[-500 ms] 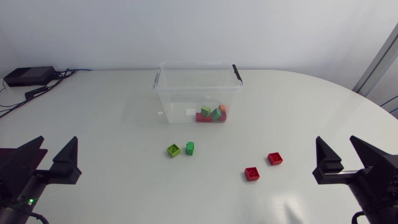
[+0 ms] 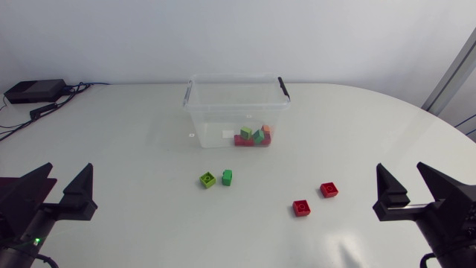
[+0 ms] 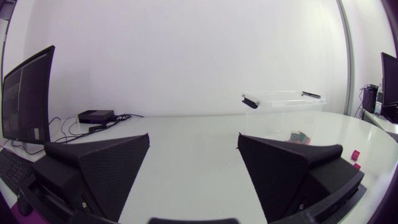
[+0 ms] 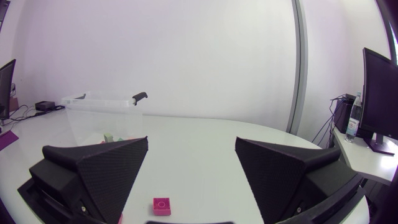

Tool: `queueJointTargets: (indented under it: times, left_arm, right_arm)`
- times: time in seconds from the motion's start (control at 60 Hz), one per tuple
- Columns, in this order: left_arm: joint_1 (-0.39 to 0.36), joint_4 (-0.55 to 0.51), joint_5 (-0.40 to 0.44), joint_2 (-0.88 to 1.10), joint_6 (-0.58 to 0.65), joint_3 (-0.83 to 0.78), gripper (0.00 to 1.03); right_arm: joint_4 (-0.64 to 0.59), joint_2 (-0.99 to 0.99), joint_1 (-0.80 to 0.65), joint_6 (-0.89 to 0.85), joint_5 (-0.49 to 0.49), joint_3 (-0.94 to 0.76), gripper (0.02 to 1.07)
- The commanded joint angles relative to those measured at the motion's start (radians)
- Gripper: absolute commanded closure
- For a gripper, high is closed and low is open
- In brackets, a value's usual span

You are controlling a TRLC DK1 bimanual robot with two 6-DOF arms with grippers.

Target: Pick up the duplo bricks and place them in the container

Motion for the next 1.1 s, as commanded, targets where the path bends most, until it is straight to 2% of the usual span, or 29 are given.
queueJointTargets:
  times: [0.0,0.25,0.383,0.467,0.633,0.717,0.783,0.933,1.0,1.083]
  left_arm:
    - [-0.013,0.009,-0.003,-0.012,-0.001,-0.02,0.04]
    - [-0.007,-0.02,-0.003,0.033,-0.012,0.085,0.05]
    - [-0.013,-0.052,-0.003,0.231,-0.032,0.227,0.05]
    - [-0.02,-0.074,0.001,0.337,-0.043,0.304,0.05]
    - [-0.105,-0.177,0.001,0.568,-0.06,0.467,0.05]
    - [-0.12,-0.329,0.001,0.811,-0.037,0.626,0.06]
    - [-0.143,-0.395,-0.001,0.958,0.0,0.711,0.06]
    - [-0.211,-0.454,-0.001,1.206,0.083,0.826,0.06]
    - [-0.264,-0.474,0.001,1.358,0.15,0.882,0.06]
    - [-0.312,-0.479,0.001,1.473,0.161,0.922,0.06]
  right_arm:
    - [0.005,-0.005,-0.001,0.017,0.004,-0.022,0.06]
    - [0.012,-0.007,0.03,0.01,0.004,-0.01,0.06]
    - [0.014,0.021,0.038,0.01,0.004,0.025,0.06]
    - [0.019,0.104,0.038,0.01,0.004,0.079,0.06]
    - [0.019,0.3,0.039,0.01,-0.005,0.196,0.06]
    - [0.014,0.412,0.038,0.01,-0.003,0.268,0.06]
    - [0.0,0.486,0.038,0.013,-0.005,0.312,0.06]
    - [-0.034,0.627,0.027,0.021,-0.008,0.377,0.06]
    - [-0.118,0.71,0.018,0.017,-0.009,0.433,0.06]
    - [-0.218,0.802,0.007,-0.014,-0.017,0.493,0.06]
